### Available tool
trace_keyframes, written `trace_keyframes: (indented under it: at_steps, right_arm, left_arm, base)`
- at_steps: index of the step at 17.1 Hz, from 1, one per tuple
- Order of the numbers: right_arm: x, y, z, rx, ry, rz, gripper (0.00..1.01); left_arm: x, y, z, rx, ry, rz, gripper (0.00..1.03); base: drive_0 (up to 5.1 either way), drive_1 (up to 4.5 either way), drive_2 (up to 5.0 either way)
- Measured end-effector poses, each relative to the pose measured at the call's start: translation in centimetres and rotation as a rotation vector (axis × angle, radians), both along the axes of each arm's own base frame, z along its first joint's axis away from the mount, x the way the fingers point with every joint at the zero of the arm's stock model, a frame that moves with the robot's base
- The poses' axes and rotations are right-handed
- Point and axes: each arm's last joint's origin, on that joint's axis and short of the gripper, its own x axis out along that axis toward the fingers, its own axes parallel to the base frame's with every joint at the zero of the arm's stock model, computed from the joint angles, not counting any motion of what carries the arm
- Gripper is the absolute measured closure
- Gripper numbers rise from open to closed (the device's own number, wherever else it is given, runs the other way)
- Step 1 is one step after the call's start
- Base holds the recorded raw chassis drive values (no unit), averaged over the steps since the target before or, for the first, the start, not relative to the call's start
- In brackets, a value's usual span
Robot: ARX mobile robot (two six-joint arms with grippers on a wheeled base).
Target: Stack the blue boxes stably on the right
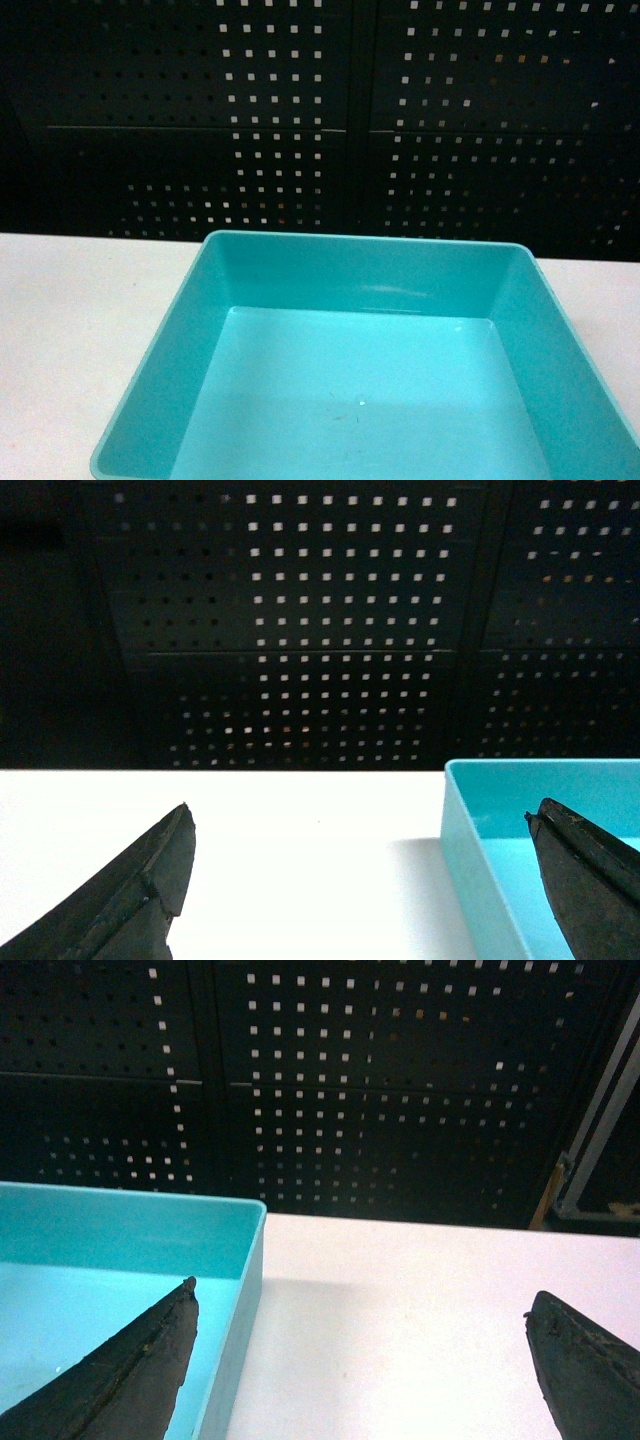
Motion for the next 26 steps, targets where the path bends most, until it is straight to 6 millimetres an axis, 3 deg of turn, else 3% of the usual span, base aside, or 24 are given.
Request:
trace_keyframes:
  at_steps: [2,8,10,12,18,19,20,21,23,26]
  right_arm:
    - [1.3,0.7,1.7,-0.008,-0.039,0.025,0.03]
    - [2.3,1.1,2.8,-0.012,-0.037,0.047,0.03]
    - [3.3,1.7,3.2,-0.03,-0.014,0.062,0.03]
    - [4.8,2.6,3.4,-0.059,0.026,0.099,0.03]
    - [12.0,4.4,5.1,-0.123,0.123,0.102,0.03]
    - [16.0,5.3,3.7,-0.154,0.209,0.114,0.03]
    - [17.6,5.7,0.1,-0.175,0.339,0.128,0.03]
    - [17.9,5.8,-1.3,-0.178,0.389,0.134,0.03]
    - [18.0,6.0,-2.4,-0.178,0.411,0.128,0.03]
    - [17.9,6.3,-5.7,-0.196,0.504,0.124,0.03]
  left_arm:
    - [1.4,0.8,0.5,-0.027,0.05,-0.033,0.05]
    - [2.7,0.9,1.6,-0.042,0.092,-0.079,0.05]
    - [4.1,0.6,2.4,-0.055,0.155,-0.153,0.05]
    - [5.7,-0.3,3.1,-0.062,0.233,-0.22,0.05]
    - [12.2,-4.3,5.6,0.053,0.339,-0.303,0.05]
    - [16.2,-5.4,3.5,0.085,0.478,-0.302,0.05]
    - [18.3,-5.7,1.2,0.095,0.587,-0.267,0.05]
    - [18.4,-6.3,-0.1,0.103,0.652,-0.281,0.05]
    - [18.4,-7.1,-0.7,0.112,0.674,-0.302,0.05]
    - [18.5,-7.6,-2.7,0.113,0.76,-0.302,0.05]
  base:
    - [0.0,0.0,0.0]
    - [0.0,0.0,0.0]
    - [0.0,0.0,0.0]
    - [0.0,0.0,0.0]
    - [0.0,0.0,0.0]
    - [0.0,0.0,0.0]
    - [0.0,0.0,0.0]
    - [0.0,0.0,0.0]
    - [0.0,0.0,0.0]
    - [0.0,0.0,0.0]
